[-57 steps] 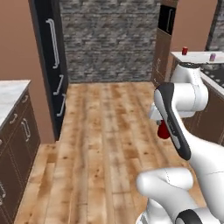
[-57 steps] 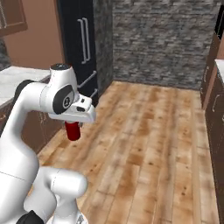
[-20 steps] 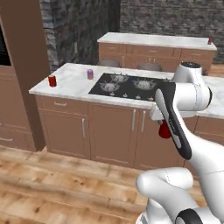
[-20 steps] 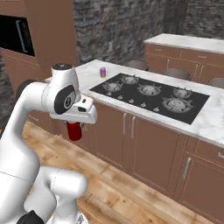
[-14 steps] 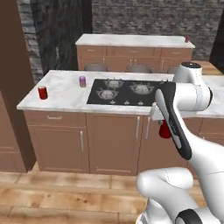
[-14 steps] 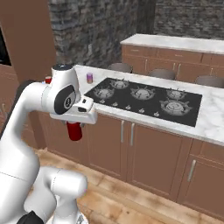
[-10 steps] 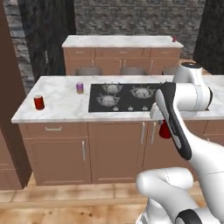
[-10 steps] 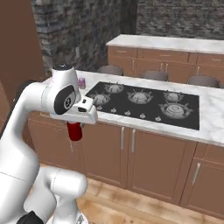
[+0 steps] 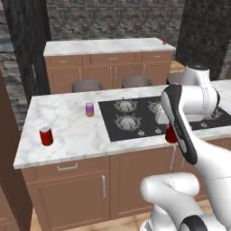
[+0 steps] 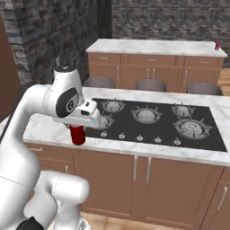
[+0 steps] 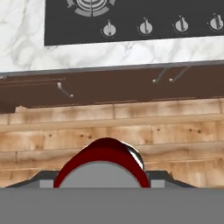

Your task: Four empty soda cans are scattered around the kitchen. Gather all the cans and cluster them next to the stove for recycling.

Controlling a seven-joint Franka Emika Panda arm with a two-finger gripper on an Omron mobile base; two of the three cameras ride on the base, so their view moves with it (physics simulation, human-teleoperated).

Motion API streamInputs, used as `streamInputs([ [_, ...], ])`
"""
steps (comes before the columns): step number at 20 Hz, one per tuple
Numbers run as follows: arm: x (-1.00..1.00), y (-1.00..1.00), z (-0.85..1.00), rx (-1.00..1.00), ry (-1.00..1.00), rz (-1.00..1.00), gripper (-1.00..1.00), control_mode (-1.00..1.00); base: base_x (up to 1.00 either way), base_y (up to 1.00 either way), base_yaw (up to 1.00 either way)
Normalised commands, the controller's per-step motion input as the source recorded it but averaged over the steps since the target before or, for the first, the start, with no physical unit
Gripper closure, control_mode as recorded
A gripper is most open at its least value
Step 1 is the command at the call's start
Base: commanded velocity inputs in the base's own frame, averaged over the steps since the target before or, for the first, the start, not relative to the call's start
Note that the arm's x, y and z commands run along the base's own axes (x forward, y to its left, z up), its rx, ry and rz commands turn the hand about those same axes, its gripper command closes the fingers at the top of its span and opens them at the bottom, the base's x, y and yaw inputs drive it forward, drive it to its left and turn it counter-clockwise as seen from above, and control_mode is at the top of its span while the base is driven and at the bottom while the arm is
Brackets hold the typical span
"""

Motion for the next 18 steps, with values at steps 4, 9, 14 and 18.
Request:
streamInputs([
  [4, 0.0, 0.0, 0.0, 0.0, 0.0, 0.0, 1.0, 1.0, 0.56, 0.38, -0.19],
  [9, 0.0, 0.0, 0.0, 0.0, 0.0, 0.0, 1.0, 1.0, 0.41, 0.54, -0.08],
  [14, 0.0, 0.0, 0.0, 0.0, 0.0, 0.0, 1.0, 1.0, 0.25, 0.57, -0.01],
  [18, 0.0, 0.0, 0.0, 0.0, 0.0, 0.0, 1.0, 1.0, 0.14, 0.03, 0.1],
])
